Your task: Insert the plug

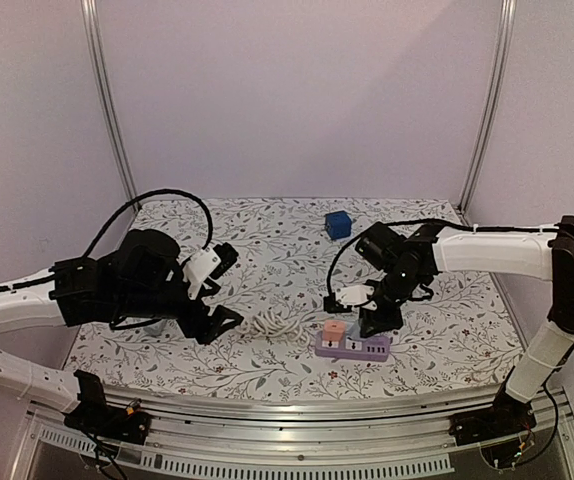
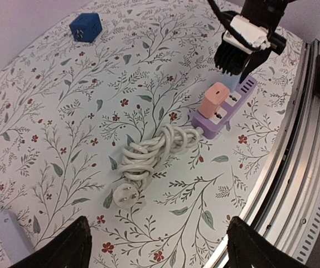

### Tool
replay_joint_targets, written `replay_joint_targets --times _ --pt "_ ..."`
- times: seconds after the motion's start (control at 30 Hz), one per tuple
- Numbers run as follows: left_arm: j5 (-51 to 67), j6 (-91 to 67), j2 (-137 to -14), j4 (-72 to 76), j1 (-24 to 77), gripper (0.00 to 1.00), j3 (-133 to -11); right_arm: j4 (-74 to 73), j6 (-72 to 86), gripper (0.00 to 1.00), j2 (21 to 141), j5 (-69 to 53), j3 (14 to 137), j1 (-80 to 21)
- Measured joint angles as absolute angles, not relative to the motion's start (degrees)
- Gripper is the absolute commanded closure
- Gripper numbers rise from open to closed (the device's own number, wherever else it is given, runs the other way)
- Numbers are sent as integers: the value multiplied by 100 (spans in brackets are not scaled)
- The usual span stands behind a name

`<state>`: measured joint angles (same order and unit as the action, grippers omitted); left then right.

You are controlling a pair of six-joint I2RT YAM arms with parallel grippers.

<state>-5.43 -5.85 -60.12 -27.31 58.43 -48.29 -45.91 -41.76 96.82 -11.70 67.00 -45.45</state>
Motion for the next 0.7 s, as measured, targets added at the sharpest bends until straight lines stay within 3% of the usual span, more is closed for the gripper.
replay_joint_targets --times 0.7 --pt "-537 -292 -6012 -2705 5806 16 -4783 -5680 -3000 100 10521 -701 7747 -4952"
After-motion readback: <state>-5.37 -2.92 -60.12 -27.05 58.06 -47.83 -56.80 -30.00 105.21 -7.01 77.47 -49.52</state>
